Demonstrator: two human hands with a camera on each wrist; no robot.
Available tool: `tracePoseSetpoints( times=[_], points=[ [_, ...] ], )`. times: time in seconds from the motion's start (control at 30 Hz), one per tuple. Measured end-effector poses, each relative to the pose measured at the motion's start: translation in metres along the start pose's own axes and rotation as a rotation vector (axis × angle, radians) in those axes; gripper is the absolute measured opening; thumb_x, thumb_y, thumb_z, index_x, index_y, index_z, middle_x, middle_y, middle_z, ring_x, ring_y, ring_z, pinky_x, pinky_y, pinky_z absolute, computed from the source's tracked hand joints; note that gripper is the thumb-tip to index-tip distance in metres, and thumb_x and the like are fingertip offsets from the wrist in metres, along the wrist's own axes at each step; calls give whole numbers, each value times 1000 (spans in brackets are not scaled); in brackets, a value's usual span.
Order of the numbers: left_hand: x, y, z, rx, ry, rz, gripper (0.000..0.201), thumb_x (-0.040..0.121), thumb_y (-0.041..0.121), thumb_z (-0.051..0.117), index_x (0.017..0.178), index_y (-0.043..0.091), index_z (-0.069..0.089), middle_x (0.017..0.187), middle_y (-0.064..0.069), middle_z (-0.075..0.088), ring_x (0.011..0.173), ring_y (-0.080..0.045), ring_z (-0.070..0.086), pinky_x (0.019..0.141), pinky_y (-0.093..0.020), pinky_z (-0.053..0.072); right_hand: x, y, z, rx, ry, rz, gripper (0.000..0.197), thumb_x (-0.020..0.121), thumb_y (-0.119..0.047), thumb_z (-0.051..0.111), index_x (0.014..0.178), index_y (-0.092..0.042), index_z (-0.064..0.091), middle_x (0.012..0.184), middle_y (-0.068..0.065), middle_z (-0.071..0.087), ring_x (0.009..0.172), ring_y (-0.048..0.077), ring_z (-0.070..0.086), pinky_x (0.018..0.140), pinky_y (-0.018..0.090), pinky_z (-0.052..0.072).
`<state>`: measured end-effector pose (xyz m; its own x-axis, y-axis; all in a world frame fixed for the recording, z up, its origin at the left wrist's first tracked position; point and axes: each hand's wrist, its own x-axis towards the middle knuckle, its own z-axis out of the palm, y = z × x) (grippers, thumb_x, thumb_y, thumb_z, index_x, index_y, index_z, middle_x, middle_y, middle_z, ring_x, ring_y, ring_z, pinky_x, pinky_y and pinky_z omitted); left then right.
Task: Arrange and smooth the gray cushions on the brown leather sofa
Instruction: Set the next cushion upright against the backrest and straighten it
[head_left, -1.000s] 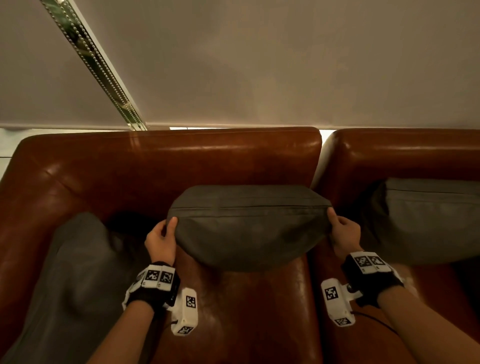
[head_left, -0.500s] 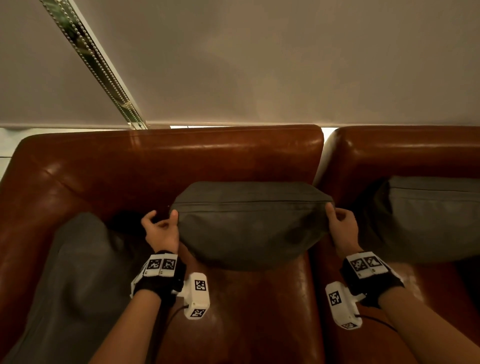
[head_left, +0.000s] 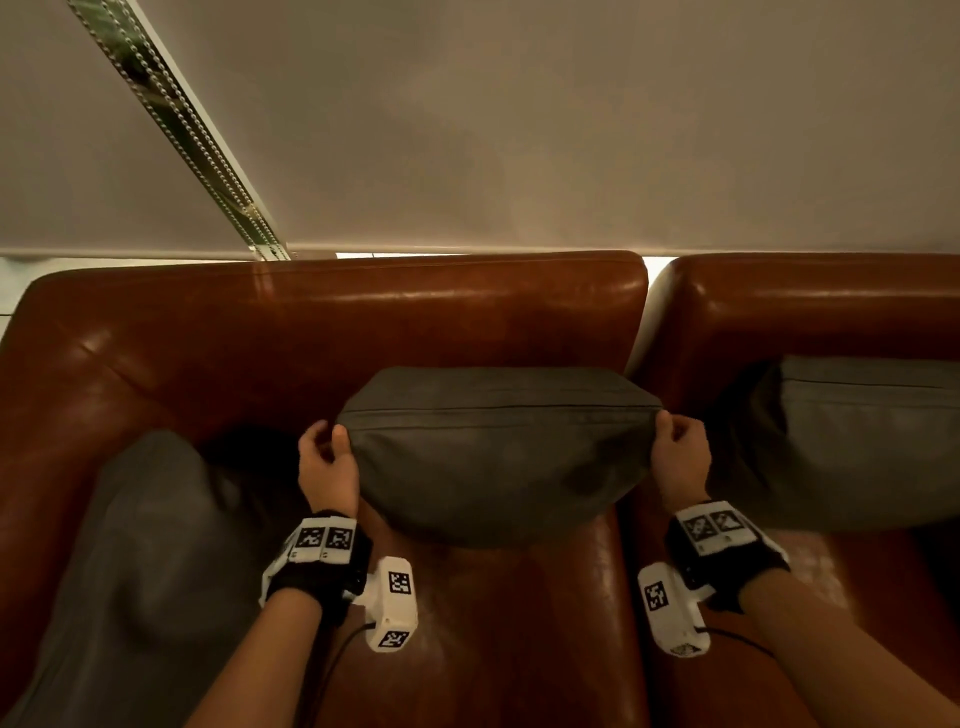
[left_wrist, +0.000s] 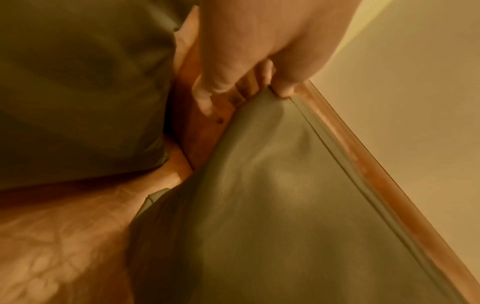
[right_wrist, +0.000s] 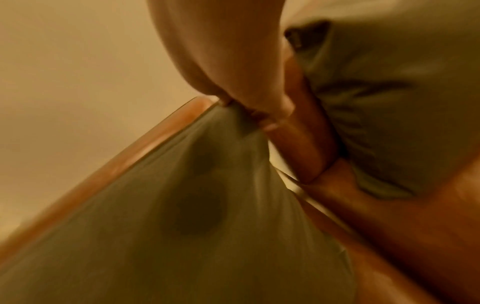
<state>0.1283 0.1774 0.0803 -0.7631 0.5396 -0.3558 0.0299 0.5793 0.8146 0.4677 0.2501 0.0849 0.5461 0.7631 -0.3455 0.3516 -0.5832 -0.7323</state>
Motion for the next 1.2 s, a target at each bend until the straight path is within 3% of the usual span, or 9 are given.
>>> tracePoseSetpoints(
  times=[0.13, 0.3, 0.4, 0.67, 0.73, 0.8, 0.93, 1.1, 1.2],
  points=[
    [-4, 10, 10, 79, 15, 126, 44, 96, 29, 50, 132, 4, 49, 133, -19, 50, 124, -32, 47, 105, -39, 35, -25, -17, 22, -331, 114, -507, 42, 96, -28, 51, 134, -10, 47, 138, 14, 46, 131, 32, 41, 109, 50, 25],
    [2, 10, 13, 120, -19, -2, 35, 98, 24, 45, 124, 2, 56, 126, -23, 57, 120, -37, 49, 103, -42, 36, -64, -27, 69, -588, -452, -957, 67, 94, -60, 10, 149, -25, 25, 157, -5, 24, 147, 14, 8, 116, 50, -8],
    [2, 14, 18, 282, 12, 55, 33, 99, 24, 41, 126, 8, 53, 129, -19, 54, 123, -36, 45, 105, -48, 29, -69, -17, 85, -777, -502, -1079, 65, 94, -57, -1, 149, -32, 24, 157, -8, 25, 147, 17, 10, 114, 53, -10],
    [7, 19, 20, 424, -82, 81, 34, 101, 23, 31, 127, 10, 50, 127, -18, 55, 123, -35, 45, 104, -47, 23, 11, -2, 18, -733, -137, -479, 59, 99, -54, 22, 142, -18, 40, 149, 7, 38, 139, 30, 31, 112, 51, 21],
    [6, 23, 20, 453, -68, 118, 42, 102, 33, 27, 122, 6, 52, 123, -18, 57, 121, -35, 45, 104, -49, 23, 14, -10, 5, -465, -159, -273, 52, 99, -45, 38, 130, -4, 48, 132, 16, 50, 122, 32, 48, 95, 40, 40],
    [8, 30, 17, 416, -65, 88, 49, 100, 43, 32, 117, 4, 55, 120, -18, 58, 119, -35, 47, 105, -48, 25, 22, -13, 1, -245, -154, -122, 42, 99, -38, 44, 113, 0, 57, 112, 17, 59, 109, 32, 56, 81, 31, 40],
    [22, 48, 13, 211, -81, 67, 41, 99, 31, 43, 119, -3, 55, 123, -23, 57, 118, -35, 50, 98, -38, 36, 37, -15, 2, -43, -139, -65, 32, 97, -39, 48, 88, -11, 60, 90, 9, 59, 97, 31, 61, 86, 39, 49],
    [32, 42, 16, 146, -149, 5, 38, 98, 31, 43, 119, 0, 53, 126, -21, 55, 119, -34, 49, 102, -41, 36, 43, -8, 10, 22, -117, -10, 45, 96, -41, 48, 112, -1, 60, 105, 13, 61, 101, 27, 58, 95, 40, 47],
    [39, 40, 12, 64, -198, -60, 36, 96, 27, 48, 121, 1, 53, 127, -17, 55, 121, -32, 50, 102, -38, 37, 47, -6, 11, 90, -139, 44, 35, 95, -37, 52, 103, -4, 63, 104, 14, 63, 105, 30, 59, 99, 46, 46]
  ],
)
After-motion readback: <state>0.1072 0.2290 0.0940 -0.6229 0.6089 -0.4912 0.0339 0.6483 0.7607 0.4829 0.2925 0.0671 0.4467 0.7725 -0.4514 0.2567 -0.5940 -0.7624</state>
